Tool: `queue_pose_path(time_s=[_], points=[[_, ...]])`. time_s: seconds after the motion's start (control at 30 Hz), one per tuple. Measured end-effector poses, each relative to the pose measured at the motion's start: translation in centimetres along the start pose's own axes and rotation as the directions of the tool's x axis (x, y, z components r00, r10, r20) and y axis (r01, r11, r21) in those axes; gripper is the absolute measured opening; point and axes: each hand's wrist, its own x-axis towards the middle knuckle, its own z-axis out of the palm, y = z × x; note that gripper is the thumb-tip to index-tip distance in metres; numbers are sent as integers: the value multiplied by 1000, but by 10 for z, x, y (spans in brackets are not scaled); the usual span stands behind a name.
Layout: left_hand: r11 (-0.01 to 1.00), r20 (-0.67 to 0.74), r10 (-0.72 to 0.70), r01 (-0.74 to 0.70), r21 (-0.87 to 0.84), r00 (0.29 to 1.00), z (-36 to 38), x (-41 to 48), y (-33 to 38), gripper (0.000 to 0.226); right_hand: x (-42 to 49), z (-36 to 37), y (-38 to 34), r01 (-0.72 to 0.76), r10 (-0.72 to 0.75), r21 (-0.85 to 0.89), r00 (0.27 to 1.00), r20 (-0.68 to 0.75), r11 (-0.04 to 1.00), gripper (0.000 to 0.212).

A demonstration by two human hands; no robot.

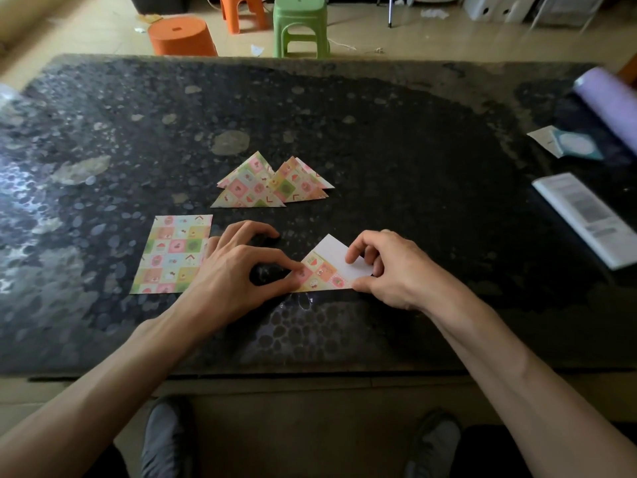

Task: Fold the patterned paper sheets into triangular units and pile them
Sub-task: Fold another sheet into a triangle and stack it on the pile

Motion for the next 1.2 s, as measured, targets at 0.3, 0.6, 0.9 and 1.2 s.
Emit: queue_pose_path(time_s=[0.3,0.6,0.9,1.2], points=[[1000,62,8,-10,27,998,-7,-1,-1,38,2,-10,3,30,-29,-5,994,107,1000,36],[1000,58,-13,11,26,998,-8,-1,4,34,1,22,-11,-61,60,-16,993,-99,998,54],[992,-68,-130,129,-7,989,14,-4,23,36,-1,31,-12,-37,21,-124,991,-131,992,59],[991,18,-132,132,16,991,3,-2,18,37,0,28,-10,-32,19,-133,995,-96,991,61]])
